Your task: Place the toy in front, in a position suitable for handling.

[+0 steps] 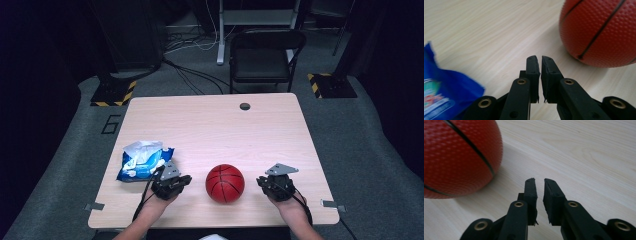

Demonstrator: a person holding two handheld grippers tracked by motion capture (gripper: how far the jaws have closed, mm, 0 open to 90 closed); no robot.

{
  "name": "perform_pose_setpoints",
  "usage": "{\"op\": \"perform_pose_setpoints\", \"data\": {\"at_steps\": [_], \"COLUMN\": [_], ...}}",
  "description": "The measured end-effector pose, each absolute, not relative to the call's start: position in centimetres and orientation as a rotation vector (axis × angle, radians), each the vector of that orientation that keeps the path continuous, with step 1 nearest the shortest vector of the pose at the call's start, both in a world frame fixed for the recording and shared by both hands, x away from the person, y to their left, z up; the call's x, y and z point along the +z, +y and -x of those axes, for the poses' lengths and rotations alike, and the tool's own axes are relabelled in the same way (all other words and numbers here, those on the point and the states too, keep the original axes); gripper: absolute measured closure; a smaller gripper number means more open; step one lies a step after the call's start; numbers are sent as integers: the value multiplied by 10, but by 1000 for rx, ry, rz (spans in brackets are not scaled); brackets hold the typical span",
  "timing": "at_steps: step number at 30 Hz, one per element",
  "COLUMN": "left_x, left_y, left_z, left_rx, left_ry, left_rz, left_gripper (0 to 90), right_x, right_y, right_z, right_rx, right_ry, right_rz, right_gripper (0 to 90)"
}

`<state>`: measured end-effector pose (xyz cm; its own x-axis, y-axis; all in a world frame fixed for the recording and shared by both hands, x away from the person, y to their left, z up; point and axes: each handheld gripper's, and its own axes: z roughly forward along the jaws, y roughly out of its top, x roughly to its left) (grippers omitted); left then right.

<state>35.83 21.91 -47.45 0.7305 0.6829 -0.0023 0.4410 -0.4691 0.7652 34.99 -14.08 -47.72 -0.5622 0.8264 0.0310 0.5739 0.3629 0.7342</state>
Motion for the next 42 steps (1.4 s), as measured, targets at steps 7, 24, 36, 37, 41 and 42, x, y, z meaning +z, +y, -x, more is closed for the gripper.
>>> {"op": "perform_pose_setpoints", "data": {"at_steps": [7,24,36,37,41,42], "left_x": [-483,-489,-480,-476,-471,-470], "left_y": [202,180,183,184,187,187], "left_z": [-356,-359,-365,-370,-381,-383], "left_rx": [368,272,279,286,291,300], "left_ry": [814,858,866,881,910,917], "left_rz": [-2169,-2154,-2139,-2120,-2107,-2106], "left_gripper": [900,900,900,900,900,900], "right_x": [-479,-484,-468,-467,-465,-465], "right_y": [-130,-106,-103,-102,-99,-98], "right_z": [-349,-347,-354,-356,-367,-370], "right_rx": [1027,1075,1132,1134,1144,1140], "right_ry": [2286,2329,2271,2268,2258,2261], "right_rz": [-1228,-1245,-1239,-1243,-1257,-1261], "right_gripper": [858,899,900,900,900,900]}}
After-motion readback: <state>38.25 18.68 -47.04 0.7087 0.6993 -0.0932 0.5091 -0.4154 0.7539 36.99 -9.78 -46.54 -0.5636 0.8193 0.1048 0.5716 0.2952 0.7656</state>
